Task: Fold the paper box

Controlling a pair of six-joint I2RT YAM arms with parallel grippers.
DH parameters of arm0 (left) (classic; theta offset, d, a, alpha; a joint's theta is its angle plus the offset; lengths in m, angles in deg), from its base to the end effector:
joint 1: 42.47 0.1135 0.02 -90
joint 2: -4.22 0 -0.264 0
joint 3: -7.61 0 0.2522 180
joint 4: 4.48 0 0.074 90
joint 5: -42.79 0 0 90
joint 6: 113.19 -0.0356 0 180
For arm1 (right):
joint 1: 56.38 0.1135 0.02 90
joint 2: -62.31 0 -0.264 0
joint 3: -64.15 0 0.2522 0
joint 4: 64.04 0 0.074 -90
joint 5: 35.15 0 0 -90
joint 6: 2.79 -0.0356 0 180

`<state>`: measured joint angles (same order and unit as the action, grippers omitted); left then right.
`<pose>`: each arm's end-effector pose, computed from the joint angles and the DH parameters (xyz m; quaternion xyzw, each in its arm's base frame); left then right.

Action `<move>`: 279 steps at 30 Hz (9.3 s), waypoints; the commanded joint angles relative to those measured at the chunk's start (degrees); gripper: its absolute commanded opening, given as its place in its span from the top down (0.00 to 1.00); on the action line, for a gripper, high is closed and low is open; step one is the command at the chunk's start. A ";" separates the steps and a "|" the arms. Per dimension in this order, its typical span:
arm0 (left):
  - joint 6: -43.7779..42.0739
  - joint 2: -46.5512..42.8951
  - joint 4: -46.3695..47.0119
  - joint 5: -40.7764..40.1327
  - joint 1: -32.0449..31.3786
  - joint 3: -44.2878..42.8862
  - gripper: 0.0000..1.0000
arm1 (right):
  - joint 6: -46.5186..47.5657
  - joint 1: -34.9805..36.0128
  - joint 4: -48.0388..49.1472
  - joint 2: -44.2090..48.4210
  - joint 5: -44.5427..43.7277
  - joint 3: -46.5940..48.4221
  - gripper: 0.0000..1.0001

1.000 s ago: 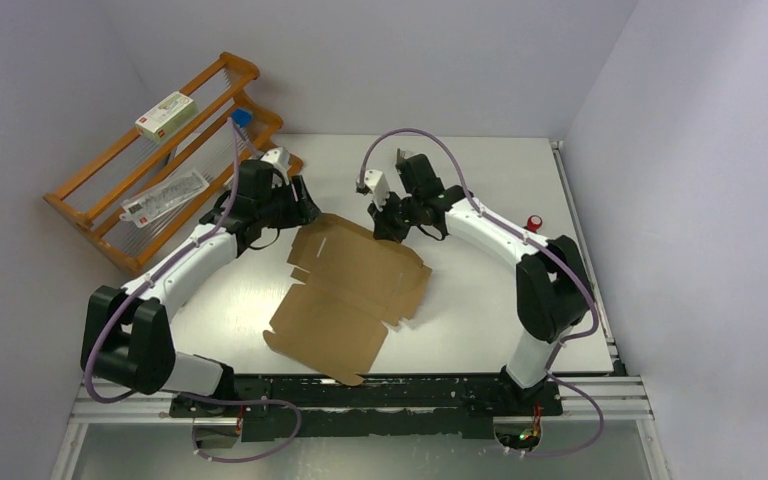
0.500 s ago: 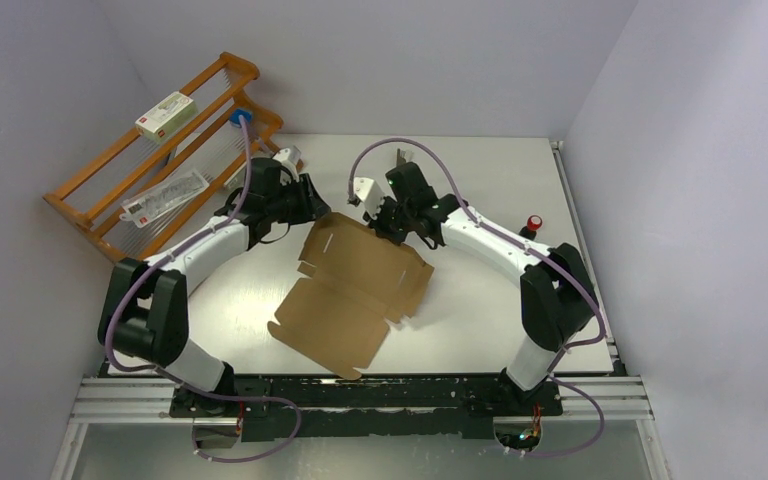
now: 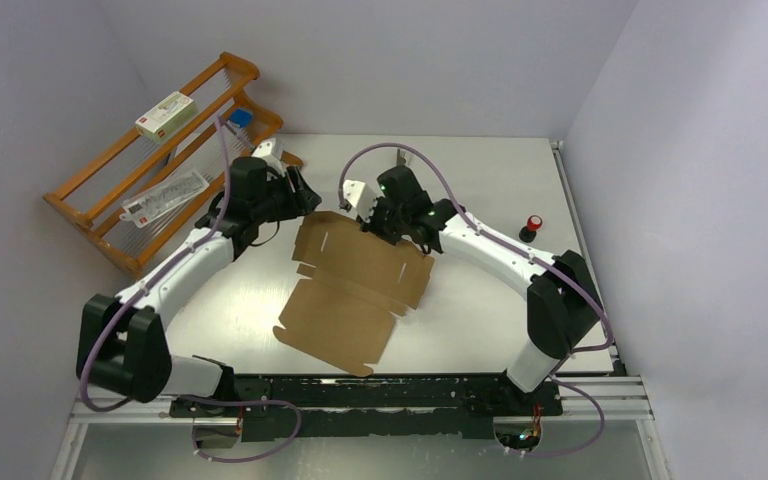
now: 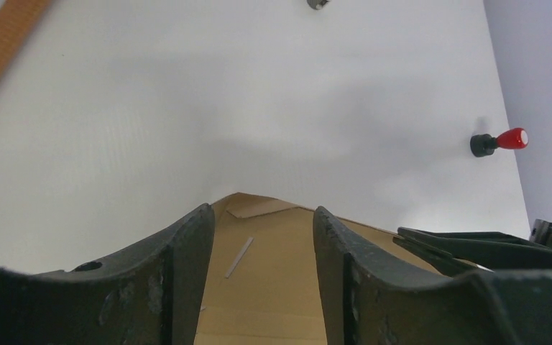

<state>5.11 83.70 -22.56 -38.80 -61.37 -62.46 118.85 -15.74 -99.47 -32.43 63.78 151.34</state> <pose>0.2987 -0.1078 0.2814 -0.0319 0.8528 -0.2646 0.4491 0.2784 0.2463 0.2690 -0.5642 0.7200 0.1024 0.3909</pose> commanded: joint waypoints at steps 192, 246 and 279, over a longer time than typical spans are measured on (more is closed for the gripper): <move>1.33 -24.55 1.61 -9.76 -6.05 27.22 0.95 | 15.92 32.83 12.03 15.26 -49.72 -25.17 0.77; 0.45 -20.66 24.91 -0.31 -6.24 33.40 0.78 | 33.74 37.83 29.07 5.84 -64.67 -32.37 1.00; -9.46 -8.41 28.92 3.57 7.12 28.61 0.52 | 35.39 38.70 26.33 7.73 -65.71 -31.33 1.00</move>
<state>-1.73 72.40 1.48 -41.77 -54.87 -31.08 153.12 22.43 -71.89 -25.56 -2.88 119.89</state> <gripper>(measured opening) 0.481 0.008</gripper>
